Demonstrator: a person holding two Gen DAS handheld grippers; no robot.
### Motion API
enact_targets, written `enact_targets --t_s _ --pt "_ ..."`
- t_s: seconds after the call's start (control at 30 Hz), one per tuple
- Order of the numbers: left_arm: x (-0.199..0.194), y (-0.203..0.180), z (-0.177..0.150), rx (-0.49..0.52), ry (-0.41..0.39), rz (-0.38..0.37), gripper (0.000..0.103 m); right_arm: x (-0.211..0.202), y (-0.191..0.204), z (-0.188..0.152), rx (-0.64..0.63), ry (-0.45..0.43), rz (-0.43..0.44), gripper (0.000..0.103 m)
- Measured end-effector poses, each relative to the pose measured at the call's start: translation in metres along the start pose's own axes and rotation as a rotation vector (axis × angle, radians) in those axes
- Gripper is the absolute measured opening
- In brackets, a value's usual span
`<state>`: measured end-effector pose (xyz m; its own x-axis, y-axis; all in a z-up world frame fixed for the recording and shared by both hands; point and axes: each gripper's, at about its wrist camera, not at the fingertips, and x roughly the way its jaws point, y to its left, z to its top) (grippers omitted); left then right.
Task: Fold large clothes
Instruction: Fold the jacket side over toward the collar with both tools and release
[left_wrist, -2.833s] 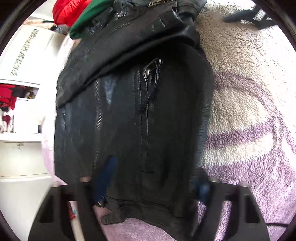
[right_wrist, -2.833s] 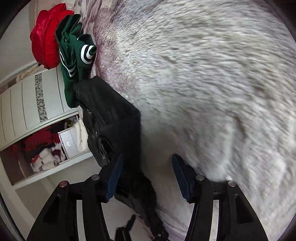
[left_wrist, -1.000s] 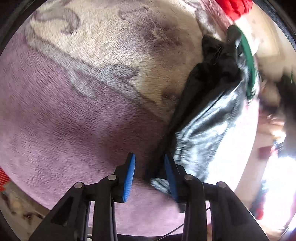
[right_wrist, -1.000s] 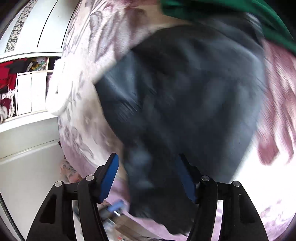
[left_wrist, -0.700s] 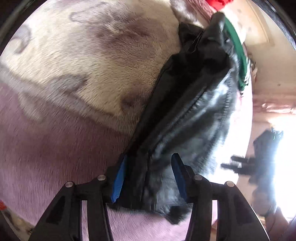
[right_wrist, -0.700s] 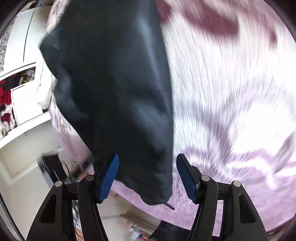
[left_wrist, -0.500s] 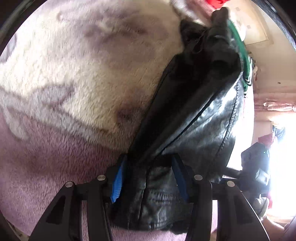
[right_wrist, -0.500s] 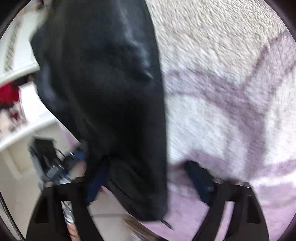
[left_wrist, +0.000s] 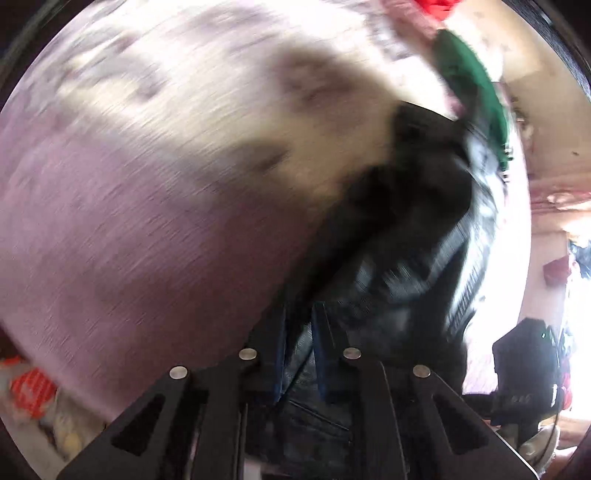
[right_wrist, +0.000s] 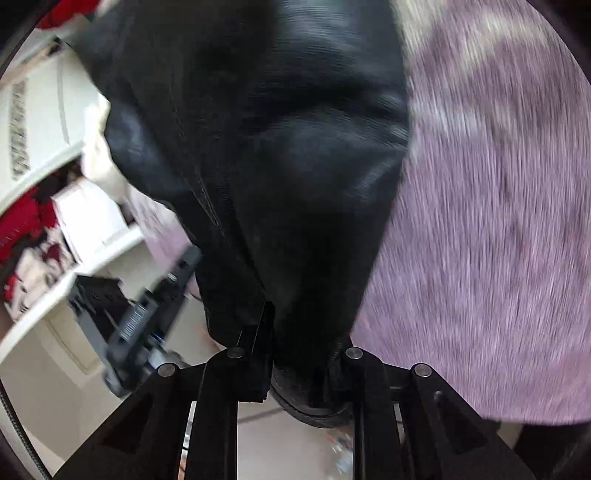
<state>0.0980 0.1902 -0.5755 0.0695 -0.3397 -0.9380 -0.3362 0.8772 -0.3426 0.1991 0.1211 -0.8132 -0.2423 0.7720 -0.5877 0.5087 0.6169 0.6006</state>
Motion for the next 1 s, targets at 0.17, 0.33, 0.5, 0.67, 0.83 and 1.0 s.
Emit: enact_targets --t_s 0.17,0.33,0.5,0.67,0.83,1.0 --pt "-0.044 0.021 -0.007 -0.046 -0.058 0.105 0.025 -0.004 -0.004 -0.003 -0.076 0.091 -0.248 0.038" --pt "-0.072 -0.001 -0.006 -0.016 -0.216 0.207 0.093 -0.071 0.016 0.003 -0.190 -0.005 -0.379 0.041" --pt "-0.047 -0.010 -0.002 -0.062 -0.254 0.270 0.093 -0.073 0.112 0.039 -0.456 -0.110 -0.422 0.041" --pt "-0.033 -0.014 -0.005 -0.130 -0.265 0.261 0.093 -0.002 0.182 0.112 -0.588 -0.143 -0.540 0.022" --pt "-0.029 -0.031 -0.009 -0.171 -0.256 0.230 0.093 -0.004 0.191 0.123 -0.544 -0.055 -0.480 0.021" --pt "-0.005 -0.062 0.010 -0.198 -0.212 0.114 0.093 -0.098 0.143 0.106 -0.461 -0.067 -0.359 0.022"
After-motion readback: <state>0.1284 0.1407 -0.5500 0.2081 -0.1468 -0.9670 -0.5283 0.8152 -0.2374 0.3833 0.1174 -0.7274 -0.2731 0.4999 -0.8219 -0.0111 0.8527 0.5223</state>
